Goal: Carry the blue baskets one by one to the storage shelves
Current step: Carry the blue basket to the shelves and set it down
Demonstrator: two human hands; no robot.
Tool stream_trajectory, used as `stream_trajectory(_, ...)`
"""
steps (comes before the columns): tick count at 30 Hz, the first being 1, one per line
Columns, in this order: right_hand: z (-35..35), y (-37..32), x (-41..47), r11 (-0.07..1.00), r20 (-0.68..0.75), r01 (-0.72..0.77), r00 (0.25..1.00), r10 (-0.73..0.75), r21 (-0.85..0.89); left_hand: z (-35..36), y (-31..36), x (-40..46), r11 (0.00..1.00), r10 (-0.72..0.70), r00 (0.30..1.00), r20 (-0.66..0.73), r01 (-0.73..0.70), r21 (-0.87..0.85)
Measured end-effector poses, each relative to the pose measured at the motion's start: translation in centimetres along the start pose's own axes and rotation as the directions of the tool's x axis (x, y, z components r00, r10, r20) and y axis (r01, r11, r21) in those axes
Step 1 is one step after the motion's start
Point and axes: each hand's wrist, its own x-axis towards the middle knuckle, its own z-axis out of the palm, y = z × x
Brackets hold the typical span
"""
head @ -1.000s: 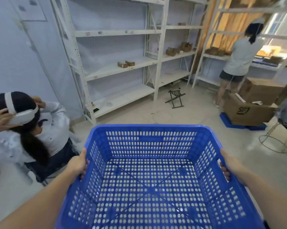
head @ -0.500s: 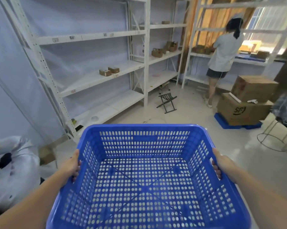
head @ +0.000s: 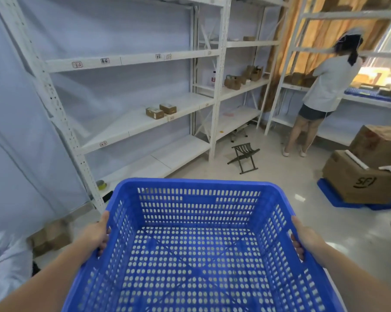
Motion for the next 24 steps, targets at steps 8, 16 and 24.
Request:
stream_trajectory(8, 5.2, -8.2, 9.4, 0.997, -0.084, -0.069, 0.994, 0.072, 0.033, 2.3, 10.2, 17.3, 0.996, 0.013, 0.994, 0.104, -0.023, 0.088)
stream_trajectory(16, 6.6, -14.5, 17.8, 0.988, -0.185, -0.093, 0.976, 0.115, 0.126, 8.9, 21.8, 32.6, 0.972, 0.123, 0.97, 0.208, -0.161, 0.173)
stream_trajectory(24, 6.5, -18.1, 32.9, 0.96, -0.189, -0.181, 0.956, 0.222, 0.212, 21.2, 30.9, 45.5, 0.925, 0.222, 0.951, 0.216, -0.276, 0.261)
